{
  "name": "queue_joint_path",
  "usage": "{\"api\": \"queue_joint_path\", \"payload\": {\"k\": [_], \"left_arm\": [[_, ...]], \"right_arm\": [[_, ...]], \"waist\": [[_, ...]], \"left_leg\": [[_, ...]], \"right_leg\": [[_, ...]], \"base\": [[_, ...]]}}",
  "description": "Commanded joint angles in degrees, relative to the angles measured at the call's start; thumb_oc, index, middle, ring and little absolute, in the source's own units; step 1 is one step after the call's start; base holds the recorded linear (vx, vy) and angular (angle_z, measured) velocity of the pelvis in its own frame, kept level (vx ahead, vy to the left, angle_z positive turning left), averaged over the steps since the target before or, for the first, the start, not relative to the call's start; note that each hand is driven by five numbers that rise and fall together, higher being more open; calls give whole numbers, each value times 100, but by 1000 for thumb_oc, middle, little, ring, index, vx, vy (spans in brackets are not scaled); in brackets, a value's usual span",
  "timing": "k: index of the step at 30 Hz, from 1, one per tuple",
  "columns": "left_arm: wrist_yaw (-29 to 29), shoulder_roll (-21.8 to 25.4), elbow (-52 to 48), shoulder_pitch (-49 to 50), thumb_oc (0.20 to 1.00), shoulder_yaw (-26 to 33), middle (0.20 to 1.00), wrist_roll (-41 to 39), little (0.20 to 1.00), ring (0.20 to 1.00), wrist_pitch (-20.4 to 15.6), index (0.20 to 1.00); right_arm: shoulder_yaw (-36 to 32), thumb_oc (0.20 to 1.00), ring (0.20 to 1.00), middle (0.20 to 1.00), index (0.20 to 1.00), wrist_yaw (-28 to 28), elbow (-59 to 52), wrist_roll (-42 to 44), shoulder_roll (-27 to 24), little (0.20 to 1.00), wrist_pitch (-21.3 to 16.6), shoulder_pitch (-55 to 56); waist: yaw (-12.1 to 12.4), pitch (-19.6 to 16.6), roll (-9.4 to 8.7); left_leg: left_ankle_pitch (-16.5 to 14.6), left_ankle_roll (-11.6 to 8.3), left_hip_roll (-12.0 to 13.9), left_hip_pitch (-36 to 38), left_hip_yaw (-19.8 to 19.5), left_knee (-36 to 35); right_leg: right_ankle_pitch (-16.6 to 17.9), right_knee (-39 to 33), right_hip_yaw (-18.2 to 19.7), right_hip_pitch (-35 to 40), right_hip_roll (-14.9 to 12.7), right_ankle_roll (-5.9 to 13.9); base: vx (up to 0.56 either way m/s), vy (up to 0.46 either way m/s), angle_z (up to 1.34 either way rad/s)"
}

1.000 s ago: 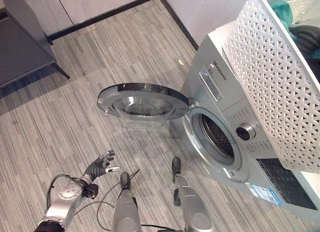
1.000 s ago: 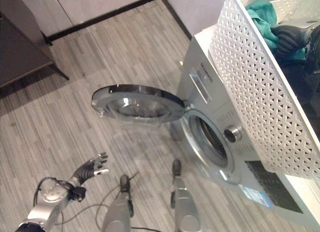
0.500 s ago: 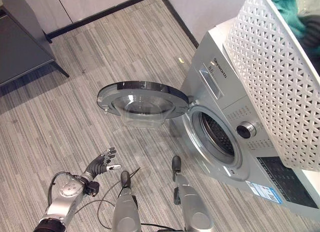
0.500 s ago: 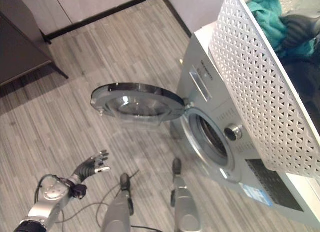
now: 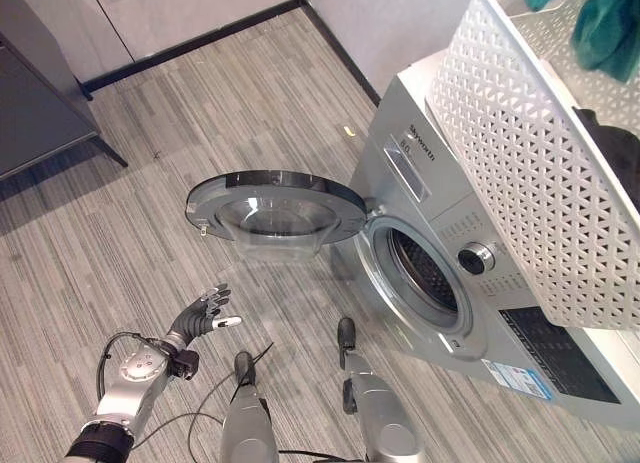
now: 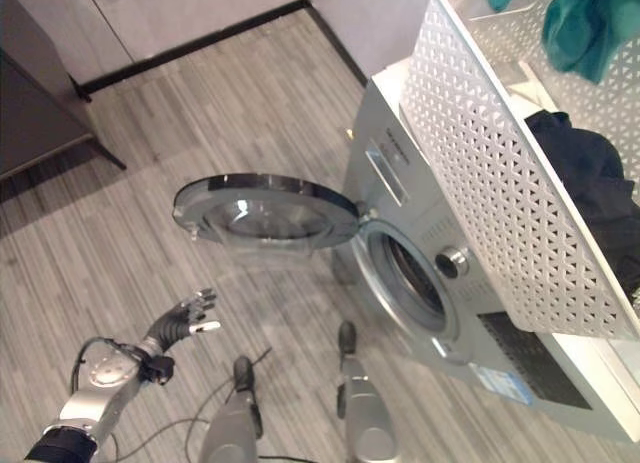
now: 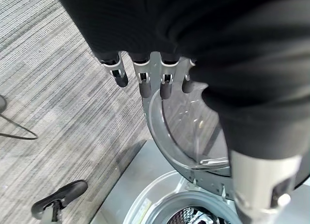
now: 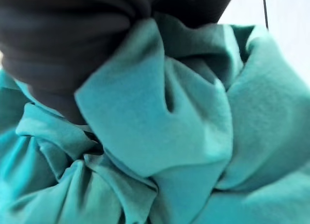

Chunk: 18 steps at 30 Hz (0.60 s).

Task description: Grab the laundry basket,head to the washer,open it,put in the laundry and shut it.

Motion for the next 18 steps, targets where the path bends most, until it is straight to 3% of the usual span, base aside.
{"api": "queue_joint_path", "payload": {"k": [1, 6, 9, 18], "left_arm": [[128, 177, -38, 304, 1000, 70, 1000, -141, 1000, 1000, -277, 1000], [300, 38, 164, 228, 1000, 44, 1000, 32, 1000, 1000, -336, 1000], [369, -5, 222, 204, 1000, 34, 1000, 78, 1000, 1000, -350, 1000], [554, -353, 357, 120, 1000, 6, 1000, 310, 1000, 1000, -418, 1000]], "right_arm": [[-523, 200, 200, 200, 200, -751, 150, 28, 126, 200, -50, -292], [-1474, 200, 200, 200, 200, -1497, -145, -599, 99, 200, 66, 191], [-1756, 200, 200, 200, 200, -1731, -218, -816, 72, 200, 100, 376], [-3448, 200, 200, 200, 200, -2603, -1142, -1884, -269, 200, 184, 1930]], "waist": [[-27, -562, -80], [4, -814, -109], [12, -897, -118], [10, -1302, -89]], "left_leg": [[-689, 149, 174, -186, -176, 708], [-761, 178, 128, 78, -186, 584], [-782, 189, 110, 182, -186, 521], [-919, 273, 4, 532, -212, 388]], "right_leg": [[-854, 886, 235, -39, -328, 281], [-808, 730, 135, 258, -373, 302], [-804, 683, 99, 350, -383, 314], [-799, 441, 7, 746, -468, 382]], "base": [[62, -3, -4], [78, 2, 0], [57, 10, 4], [64, 39, 7]]}}
